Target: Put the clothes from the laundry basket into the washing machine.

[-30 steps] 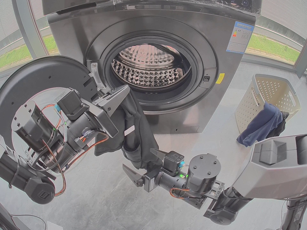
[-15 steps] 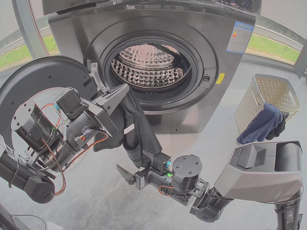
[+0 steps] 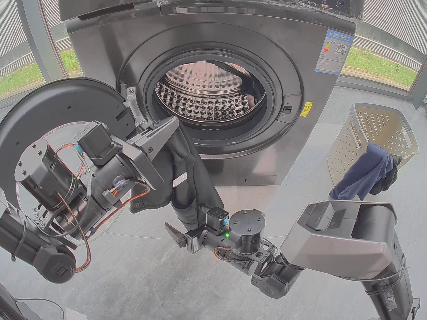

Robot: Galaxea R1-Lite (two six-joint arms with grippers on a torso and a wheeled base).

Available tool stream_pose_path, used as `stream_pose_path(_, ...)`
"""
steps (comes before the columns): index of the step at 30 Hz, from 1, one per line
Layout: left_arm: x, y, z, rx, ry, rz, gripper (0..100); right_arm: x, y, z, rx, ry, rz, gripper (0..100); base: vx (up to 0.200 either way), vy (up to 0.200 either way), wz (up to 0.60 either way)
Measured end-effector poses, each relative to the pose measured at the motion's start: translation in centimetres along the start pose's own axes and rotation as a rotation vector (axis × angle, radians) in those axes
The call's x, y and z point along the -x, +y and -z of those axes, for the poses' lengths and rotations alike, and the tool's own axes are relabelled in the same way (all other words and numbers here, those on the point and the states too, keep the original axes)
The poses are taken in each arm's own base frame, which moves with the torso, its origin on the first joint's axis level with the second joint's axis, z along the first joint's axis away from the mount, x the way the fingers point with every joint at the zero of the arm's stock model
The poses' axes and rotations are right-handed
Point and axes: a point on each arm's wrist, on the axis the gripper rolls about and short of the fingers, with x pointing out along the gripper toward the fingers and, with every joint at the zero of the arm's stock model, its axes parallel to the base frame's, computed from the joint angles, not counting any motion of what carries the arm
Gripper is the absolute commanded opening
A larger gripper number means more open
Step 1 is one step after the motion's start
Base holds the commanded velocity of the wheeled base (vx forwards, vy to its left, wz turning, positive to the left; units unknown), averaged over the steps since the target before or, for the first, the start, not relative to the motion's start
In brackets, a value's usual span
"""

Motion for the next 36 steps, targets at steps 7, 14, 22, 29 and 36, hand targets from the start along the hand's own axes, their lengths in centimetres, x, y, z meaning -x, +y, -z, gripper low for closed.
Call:
stream_pose_path(7, 0.0, -0.1, 0.0, 0.002, 0.002, 0.003, 0, -0.9, -1.2, 1.2, 0.015, 0.001, 0.025, 100, 0.0, 0.0, 0.0)
stream_pose_path(14, 0.1, -0.1, 0.1, 0.003, 0.004, 0.003, 0, -2.2, -1.7, 1.3, 0.017, -0.04, 0.034, 0, 0.0, 0.0, 0.0)
stream_pose_path(22, 0.1, 0.1, 0.2, 0.001, 0.008, -0.003, 0, -2.5, -1.8, 1.5, 0.017, -0.057, 0.037, 0, 0.0, 0.0, 0.0)
stream_pose_path(29, 0.1, 0.3, 0.3, 0.0, 0.013, -0.012, 0, -1.4, -1.6, 1.0, 0.017, -0.036, 0.038, 0, 0.0, 0.0, 0.0)
stream_pose_path(36, 0.2, 1.0, 0.3, -0.007, 0.014, -0.036, 0, 2.6, -1.1, -1.7, 0.016, 0.001, 0.035, 0, 0.0, 0.0, 0.0)
